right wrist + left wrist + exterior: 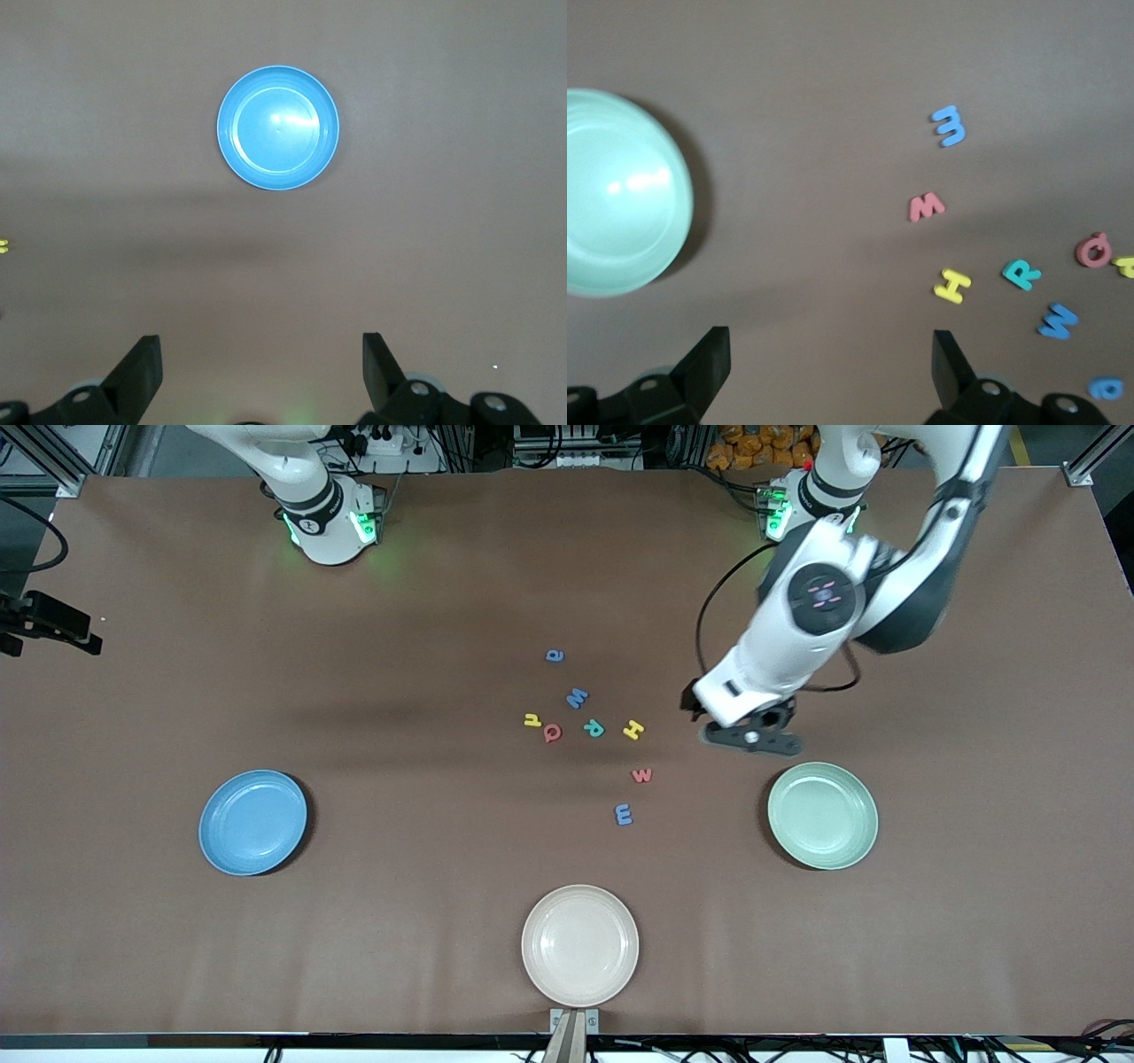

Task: Sort uppercase to blue plate, lowercase to green plate
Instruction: 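Reach the left gripper over the pink W letter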

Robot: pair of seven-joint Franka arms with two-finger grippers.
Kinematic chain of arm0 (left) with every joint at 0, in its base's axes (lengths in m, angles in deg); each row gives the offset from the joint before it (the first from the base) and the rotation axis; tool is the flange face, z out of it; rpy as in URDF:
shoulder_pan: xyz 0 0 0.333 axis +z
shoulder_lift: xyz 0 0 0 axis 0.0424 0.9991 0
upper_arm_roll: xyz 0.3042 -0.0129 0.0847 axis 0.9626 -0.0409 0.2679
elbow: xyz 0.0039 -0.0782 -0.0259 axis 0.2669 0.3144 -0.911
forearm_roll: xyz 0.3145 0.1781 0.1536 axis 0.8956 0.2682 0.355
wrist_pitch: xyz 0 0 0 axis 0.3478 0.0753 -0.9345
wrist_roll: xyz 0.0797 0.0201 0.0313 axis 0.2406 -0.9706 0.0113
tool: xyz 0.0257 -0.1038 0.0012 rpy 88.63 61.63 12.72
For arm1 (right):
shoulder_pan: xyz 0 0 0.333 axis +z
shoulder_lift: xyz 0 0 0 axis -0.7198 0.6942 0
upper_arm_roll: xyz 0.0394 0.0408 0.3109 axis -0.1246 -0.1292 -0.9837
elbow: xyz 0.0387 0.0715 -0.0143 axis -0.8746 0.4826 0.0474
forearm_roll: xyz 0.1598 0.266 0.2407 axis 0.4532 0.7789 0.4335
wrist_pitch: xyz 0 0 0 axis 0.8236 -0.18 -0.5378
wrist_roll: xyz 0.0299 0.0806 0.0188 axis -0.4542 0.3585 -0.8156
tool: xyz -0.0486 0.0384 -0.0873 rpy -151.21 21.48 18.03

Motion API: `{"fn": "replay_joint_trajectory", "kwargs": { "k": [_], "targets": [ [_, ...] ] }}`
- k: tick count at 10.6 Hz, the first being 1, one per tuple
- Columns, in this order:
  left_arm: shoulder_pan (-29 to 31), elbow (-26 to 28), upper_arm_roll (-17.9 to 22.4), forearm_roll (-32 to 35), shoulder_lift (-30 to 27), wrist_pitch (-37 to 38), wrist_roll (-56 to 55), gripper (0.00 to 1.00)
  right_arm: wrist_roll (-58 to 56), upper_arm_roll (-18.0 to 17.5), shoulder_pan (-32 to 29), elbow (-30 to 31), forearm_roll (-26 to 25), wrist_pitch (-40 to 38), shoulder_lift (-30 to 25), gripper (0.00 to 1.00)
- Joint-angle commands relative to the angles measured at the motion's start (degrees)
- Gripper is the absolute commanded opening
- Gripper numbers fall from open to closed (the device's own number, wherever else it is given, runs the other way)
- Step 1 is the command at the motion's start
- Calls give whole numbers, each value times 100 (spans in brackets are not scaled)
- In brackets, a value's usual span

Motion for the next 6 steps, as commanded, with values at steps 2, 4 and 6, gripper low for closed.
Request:
{"fn": "replay_joint_trajectory", "kwargs": {
  "k": [2, 4, 6],
  "targets": [
    [-280, -249, -42, 642, 869, -737, 1157, 100, 18, 15, 251, 4, 56, -39, 29, 100],
    [-368, -362, -77, 642, 1230, -756, 2086, 100, 54, 7, 428, 4, 65, -47, 212, 100],
    [-368, -486, -77, 660, 1573, -817, 3132, 100, 63, 7, 656, 4, 91, -47, 397, 100]
  ]
}}
